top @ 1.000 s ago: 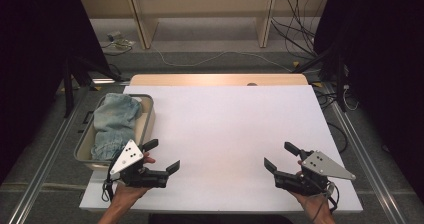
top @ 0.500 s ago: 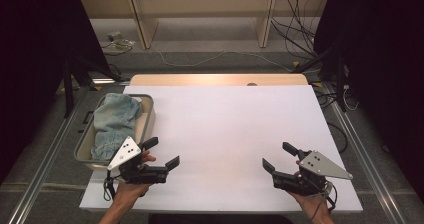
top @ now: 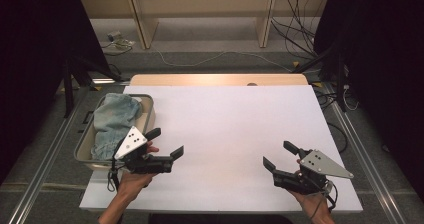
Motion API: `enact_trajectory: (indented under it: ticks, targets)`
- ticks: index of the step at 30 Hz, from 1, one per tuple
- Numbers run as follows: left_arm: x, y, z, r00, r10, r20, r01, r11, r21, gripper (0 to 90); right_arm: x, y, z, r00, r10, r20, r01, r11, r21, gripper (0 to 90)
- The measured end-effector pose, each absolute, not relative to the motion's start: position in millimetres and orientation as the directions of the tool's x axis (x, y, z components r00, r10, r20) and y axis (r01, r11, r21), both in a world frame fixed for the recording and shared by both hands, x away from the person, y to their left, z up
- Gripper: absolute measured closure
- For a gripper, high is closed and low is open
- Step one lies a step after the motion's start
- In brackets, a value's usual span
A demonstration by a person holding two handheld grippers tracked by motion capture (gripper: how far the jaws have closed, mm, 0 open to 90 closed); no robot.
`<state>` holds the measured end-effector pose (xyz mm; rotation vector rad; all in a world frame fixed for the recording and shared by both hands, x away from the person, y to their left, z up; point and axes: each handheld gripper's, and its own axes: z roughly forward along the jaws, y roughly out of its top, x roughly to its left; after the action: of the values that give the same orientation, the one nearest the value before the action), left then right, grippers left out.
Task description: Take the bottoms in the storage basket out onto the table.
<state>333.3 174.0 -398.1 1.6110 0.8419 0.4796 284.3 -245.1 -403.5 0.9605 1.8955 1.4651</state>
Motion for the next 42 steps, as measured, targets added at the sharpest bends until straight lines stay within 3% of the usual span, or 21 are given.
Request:
enact_trajectory:
  ticks: [3, 7, 17, 22, 31, 35, 42]
  targets:
    - [344, 172, -392, 0.642, 0.754, -0.141, 0.261, -0.042, 0.964, 0.3, 284, -245, -403, -0.593, 0.805, -0.008, 0.2, 0.157, 0.967, 19.4]
    - [356, 169, -379, 0.628, 0.751, -0.206, 0.293, 0.017, 0.956, 1.4, 285, -245, -403, -0.586, 0.81, -0.001, 0.204, 0.149, 0.968, 19.4]
    - [399, 153, -359, 0.574, 0.81, -0.119, 0.367, -0.124, 0.922, 2.3, 286, -247, -404, -0.582, 0.813, 0.005, 0.208, 0.143, 0.968, 19.5]
    - [412, 156, -366, 0.53, 0.833, -0.157, 0.391, -0.076, 0.917, 3.1, 286, -247, -404, -0.58, 0.814, 0.006, 0.214, 0.146, 0.966, 19.5]
    - [420, 179, -362, 0.485, 0.861, -0.151, 0.413, -0.074, 0.908, 3.5, 284, -245, -406, -0.593, 0.805, -0.003, 0.211, 0.158, 0.965, 19.5]
    - [424, 190, -363, 0.503, 0.855, -0.125, 0.446, -0.133, 0.885, 3.6, 285, -245, -406, -0.592, 0.806, 0.002, 0.216, 0.157, 0.964, 19.5]
    - [431, 220, -366, 0.435, 0.894, -0.107, 0.492, -0.136, 0.86, 3.9, 285, -243, -406, -0.604, 0.797, -0.005, 0.217, 0.171, 0.961, 19.4]
